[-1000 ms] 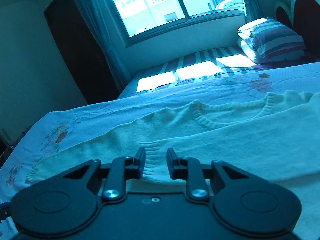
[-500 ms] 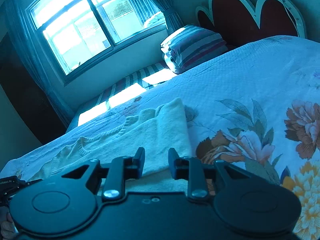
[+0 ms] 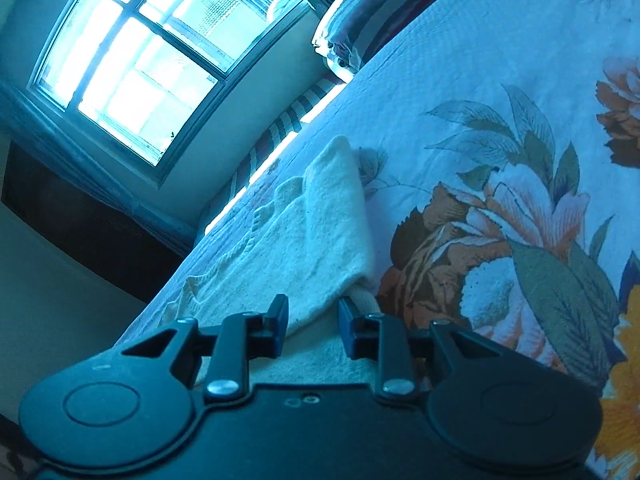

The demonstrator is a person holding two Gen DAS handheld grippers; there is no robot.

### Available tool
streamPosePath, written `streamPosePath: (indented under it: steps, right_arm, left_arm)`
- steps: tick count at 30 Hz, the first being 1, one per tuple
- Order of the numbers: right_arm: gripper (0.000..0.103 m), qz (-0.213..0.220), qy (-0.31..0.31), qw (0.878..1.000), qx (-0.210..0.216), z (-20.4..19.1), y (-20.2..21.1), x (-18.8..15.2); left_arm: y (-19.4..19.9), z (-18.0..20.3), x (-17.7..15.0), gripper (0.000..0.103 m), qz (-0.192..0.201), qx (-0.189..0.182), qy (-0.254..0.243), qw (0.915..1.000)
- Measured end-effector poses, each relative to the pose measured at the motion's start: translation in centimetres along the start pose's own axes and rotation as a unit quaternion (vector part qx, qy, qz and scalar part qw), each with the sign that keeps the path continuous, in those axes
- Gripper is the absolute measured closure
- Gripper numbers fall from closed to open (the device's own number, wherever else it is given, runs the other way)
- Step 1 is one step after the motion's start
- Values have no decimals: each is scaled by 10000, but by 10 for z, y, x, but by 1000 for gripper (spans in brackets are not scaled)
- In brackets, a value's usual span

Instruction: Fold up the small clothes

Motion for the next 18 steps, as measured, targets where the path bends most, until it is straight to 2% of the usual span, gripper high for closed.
streamPosePath:
  steps: [2,4,6,8,10,11,12,13,14,15,18]
  right_arm:
    - [82,-14,-378,9993,22,7,-8,4]
    - [99,27,-532,9986,-60,10,-13,8]
    - [98,124,-310,9994,0,1,-9,10]
    - [98,167,-24,9998,122,-12,-3,8]
    - [98,67,155,9998,-117,-9,-8,2]
    - [101,-64,153,9993,-349,-2,-15,-2]
    - [101,-129,80,9992,-375,5,-19,-5]
    - [100,-117,1,9994,-329,6,-17,-3]
    - [92,-84,54,9994,-320,3,-13,0]
    - [87,103,212,9993,-288,-3,-2,5]
    - [87,535,771,9952,-291,-21,19,22]
  left_arm:
    - [5,6,6,99,138,-7,-288,9995]
    - [17,11,15,99,359,-73,-456,9983]
    - [29,14,24,99,576,-54,-681,9960]
    - [28,9,26,99,524,64,-798,9954]
    - [17,-7,17,99,190,319,-835,9958]
    - [16,-10,15,99,245,244,-896,9954]
    - [18,-9,15,99,248,239,-982,9946]
    - [19,-8,16,99,248,260,-1061,9937]
    - [21,-7,16,99,237,273,-1143,9928]
    - [21,-6,16,99,231,275,-1210,9920]
    - [23,-6,15,99,251,233,-1257,9915]
Point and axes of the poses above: each gripper's, at about its wrist camera, not at the fingertips, and y roughly against the way its jaws point, z to its right, x to its top, the point moved 8 cm from there along -y, roughly the way its jaws point, and after that the axes turned 5 degrees about z, right-handed, at the moved point
